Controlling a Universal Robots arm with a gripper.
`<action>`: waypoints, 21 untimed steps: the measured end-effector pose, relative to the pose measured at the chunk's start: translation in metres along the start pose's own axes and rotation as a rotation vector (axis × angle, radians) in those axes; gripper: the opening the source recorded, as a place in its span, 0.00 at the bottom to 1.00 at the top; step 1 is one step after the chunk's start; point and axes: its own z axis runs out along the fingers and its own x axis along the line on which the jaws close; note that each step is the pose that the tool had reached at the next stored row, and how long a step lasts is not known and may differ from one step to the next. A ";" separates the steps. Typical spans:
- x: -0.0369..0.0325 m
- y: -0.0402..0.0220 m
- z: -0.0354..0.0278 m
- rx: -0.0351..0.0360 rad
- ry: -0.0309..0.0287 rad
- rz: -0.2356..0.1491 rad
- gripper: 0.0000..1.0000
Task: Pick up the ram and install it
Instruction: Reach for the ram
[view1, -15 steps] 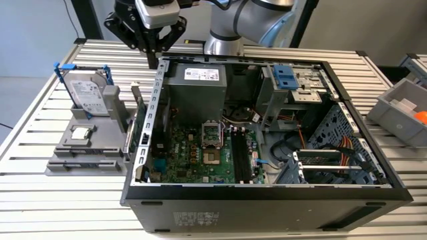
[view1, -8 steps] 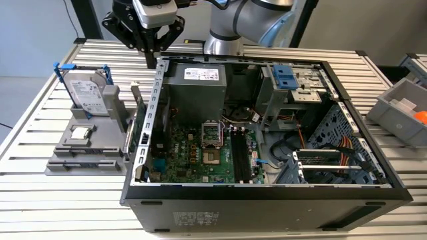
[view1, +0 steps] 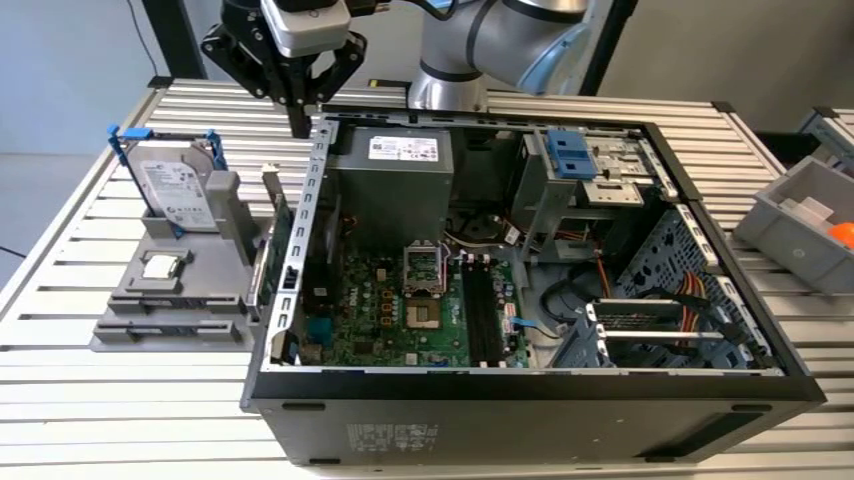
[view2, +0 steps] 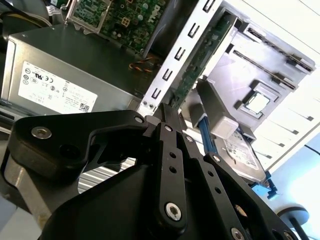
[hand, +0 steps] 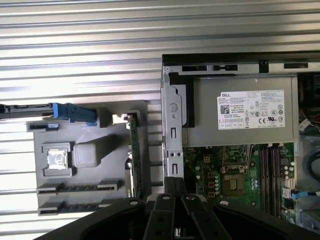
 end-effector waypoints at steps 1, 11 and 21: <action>0.0004 0.0000 0.0000 0.0000 0.0000 0.000 0.00; 0.0042 -0.0003 -0.0001 0.0000 0.0000 0.000 0.00; 0.0077 -0.0005 -0.0002 0.0000 0.0000 0.000 0.00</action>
